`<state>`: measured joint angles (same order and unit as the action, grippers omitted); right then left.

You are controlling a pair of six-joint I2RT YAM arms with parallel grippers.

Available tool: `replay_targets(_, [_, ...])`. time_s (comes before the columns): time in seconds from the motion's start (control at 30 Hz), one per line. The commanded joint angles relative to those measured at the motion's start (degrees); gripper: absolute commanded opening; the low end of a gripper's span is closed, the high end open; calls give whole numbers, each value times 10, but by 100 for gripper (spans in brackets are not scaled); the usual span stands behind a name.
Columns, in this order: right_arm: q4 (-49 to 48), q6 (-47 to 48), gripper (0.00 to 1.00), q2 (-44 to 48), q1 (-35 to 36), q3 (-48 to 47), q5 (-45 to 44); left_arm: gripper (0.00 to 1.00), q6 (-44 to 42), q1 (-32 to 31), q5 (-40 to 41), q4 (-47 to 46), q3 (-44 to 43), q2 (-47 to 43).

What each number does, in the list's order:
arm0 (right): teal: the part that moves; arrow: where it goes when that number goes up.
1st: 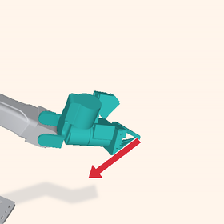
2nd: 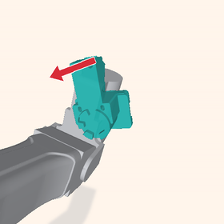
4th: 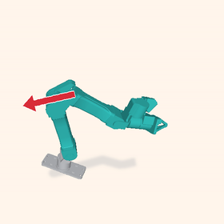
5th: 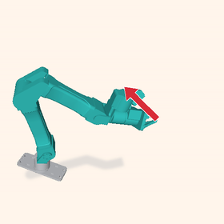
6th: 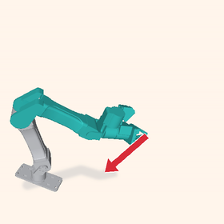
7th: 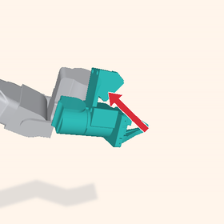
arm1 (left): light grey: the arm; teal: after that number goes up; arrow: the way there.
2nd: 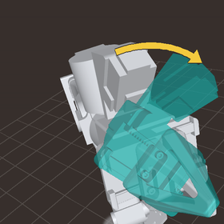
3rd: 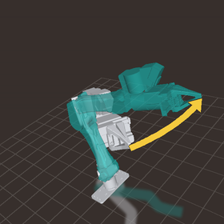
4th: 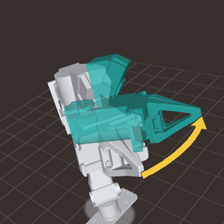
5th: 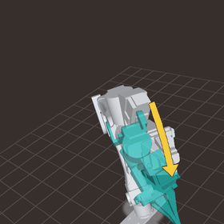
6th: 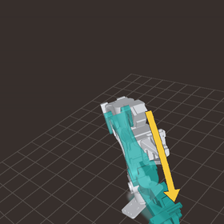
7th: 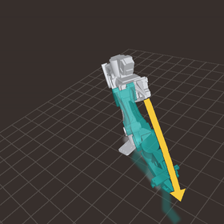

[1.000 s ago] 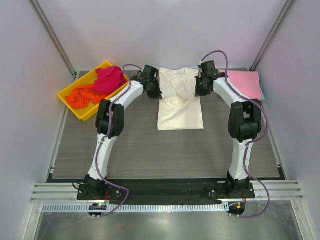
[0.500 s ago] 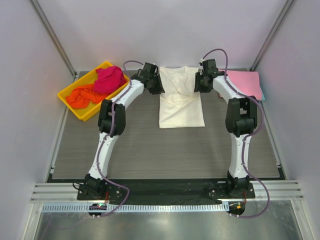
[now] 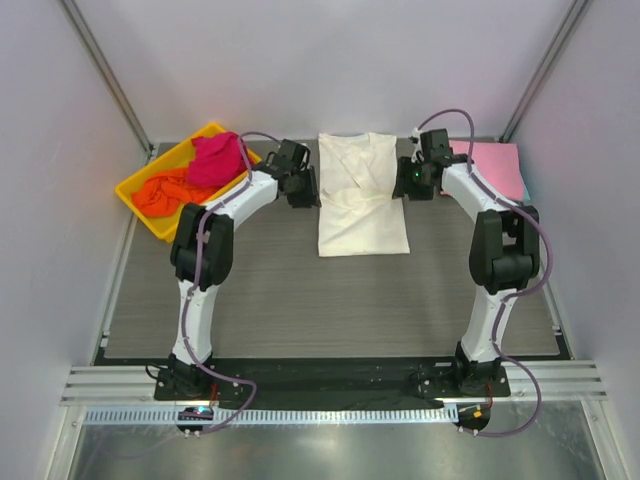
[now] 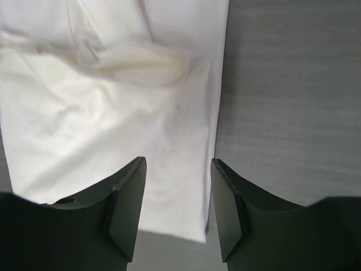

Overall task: Fold and stack the t-shirts
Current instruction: Fold the tshirt

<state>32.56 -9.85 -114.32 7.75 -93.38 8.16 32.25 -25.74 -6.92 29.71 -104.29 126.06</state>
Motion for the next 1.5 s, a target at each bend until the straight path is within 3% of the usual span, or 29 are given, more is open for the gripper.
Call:
replay_targets(0.0, [-21, -18, 56, 68, 2, 94, 26, 33, 30, -13, -84, -71, 74, -58])
replay_targets(0.37, [1, -31, 55, 138, 2, 216, 14, 38, 40, -34, -101, -97, 232, -112])
replay_targets(0.6, [-20, -32, 52, 119, 1, 268, 37, 38, 37, -45, -93, -96, 260, -118])
replay_targets(0.77, [-35, -51, 36, 135, 1, 311, 18, 36, 48, -48, -99, -106, 282, -122])
replay_targets(0.87, [-44, -73, 9, 157, 1, 343, 12, 4, 51, -51, -109, -105, 293, -120])
replay_targets(0.9, [-44, -86, 2, 164, 1, 353, 10, 0, 56, -51, -113, -105, 298, -123])
replay_targets(1.03, [-76, -175, 1, 228, 5, 440, 12, 0, 94, -62, -88, -115, 364, -178])
replay_targets(1.2, [-44, -241, 2, 340, 6, 543, -22, 0, 131, -88, -81, -115, 453, -265])
replay_targets(1.27, [-37, -257, 2, 400, 5, 592, -12, 5, 145, -99, -86, -114, 472, -287])
replay_targets(1.37, [-28, -288, 11, 472, 6, 635, 14, 21, 160, -125, -93, -118, 495, -338])
replay_targets(1.4, [-25, -295, 20, 489, 6, 637, 16, 25, 157, -132, -100, -117, 494, -348])
replay_targets(1.47, [-11, -303, 27, 525, 6, 626, 19, 29, 149, -132, -99, -93, 473, -371])
